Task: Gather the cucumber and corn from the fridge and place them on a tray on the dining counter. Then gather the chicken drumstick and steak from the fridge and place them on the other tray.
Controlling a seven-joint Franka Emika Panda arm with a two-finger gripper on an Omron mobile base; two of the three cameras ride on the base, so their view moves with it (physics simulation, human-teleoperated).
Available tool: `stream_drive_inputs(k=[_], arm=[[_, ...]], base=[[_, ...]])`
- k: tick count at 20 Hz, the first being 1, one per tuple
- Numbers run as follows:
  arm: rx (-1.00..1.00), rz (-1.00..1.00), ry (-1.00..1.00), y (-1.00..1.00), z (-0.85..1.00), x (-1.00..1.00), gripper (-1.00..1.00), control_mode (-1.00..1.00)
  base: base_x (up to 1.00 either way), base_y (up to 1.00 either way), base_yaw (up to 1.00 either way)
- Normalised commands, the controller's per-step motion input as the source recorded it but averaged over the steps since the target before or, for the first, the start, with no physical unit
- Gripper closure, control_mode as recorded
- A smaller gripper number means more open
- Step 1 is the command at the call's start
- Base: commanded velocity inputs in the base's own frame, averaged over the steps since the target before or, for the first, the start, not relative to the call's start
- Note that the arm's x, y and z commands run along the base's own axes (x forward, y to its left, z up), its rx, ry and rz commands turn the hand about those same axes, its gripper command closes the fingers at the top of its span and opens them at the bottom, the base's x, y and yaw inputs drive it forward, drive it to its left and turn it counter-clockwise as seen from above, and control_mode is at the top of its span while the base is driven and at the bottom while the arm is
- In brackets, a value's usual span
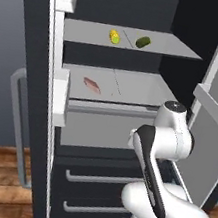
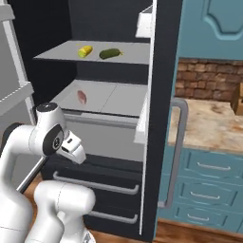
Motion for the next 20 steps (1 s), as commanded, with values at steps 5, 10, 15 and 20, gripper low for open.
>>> stream_drive_inputs(k=[5, 10, 15, 20], arm=[[0.00, 0.00, 0.00, 0.00, 0.00, 0.00, -1.00, 1.00], [0.00, 0.00, 0.00, 0.00, 0.00, 0.00, -1.00, 1.00], [0.00, 0.00, 0.00, 0.00, 0.00, 0.00, -1.00, 1.00], [0.00, 0.08, -0.12, 0.02, 0.14, -0.25, -1.00, -1.00]], base=[[0.73, 0.09, 0.00], [0.13, 0.00, 0.00], [-0.01, 0.00, 0.00], [-0.07, 0.00, 0.03]])
